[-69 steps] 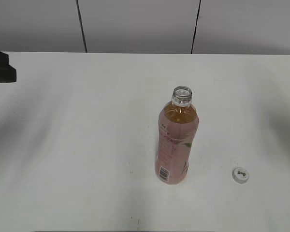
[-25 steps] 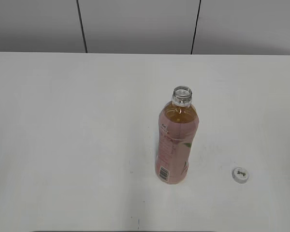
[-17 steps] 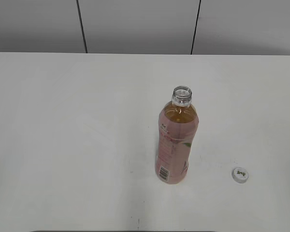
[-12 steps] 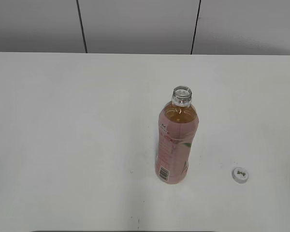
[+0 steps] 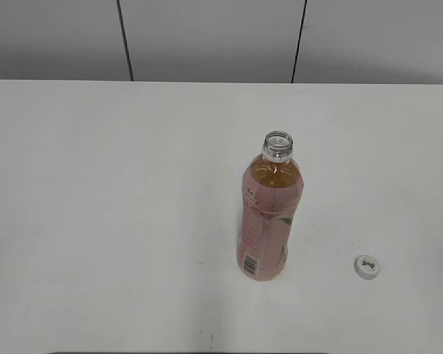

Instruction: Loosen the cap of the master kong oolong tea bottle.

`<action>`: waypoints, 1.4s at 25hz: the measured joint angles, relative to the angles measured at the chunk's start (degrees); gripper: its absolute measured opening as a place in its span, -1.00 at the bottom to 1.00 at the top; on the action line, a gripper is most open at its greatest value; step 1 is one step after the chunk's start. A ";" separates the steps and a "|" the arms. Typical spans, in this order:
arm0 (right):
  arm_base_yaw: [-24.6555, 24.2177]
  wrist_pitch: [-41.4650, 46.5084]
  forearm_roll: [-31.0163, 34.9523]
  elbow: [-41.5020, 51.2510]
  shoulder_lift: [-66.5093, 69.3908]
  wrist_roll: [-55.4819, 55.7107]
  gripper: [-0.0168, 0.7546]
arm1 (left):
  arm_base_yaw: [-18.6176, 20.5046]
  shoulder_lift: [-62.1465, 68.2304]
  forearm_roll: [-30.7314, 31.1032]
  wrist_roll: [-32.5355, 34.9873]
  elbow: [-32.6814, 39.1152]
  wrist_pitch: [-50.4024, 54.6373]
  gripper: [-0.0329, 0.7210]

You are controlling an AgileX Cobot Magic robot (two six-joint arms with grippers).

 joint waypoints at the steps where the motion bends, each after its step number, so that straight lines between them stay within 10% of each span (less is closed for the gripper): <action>1: 0.00 0.00 -0.02 0.00 0.00 0.60 0.01 | 0.00 0.00 0.00 0.00 0.00 0.00 0.06; 22: 0.00 -0.14 -0.27 0.00 0.00 1.90 0.01 | 0.18 -0.05 0.00 0.00 0.00 -0.05 -0.05; 35: 0.00 -0.30 -0.30 0.05 -0.05 1.92 0.01 | 8.66 -0.05 0.00 0.00 0.00 -0.17 -0.18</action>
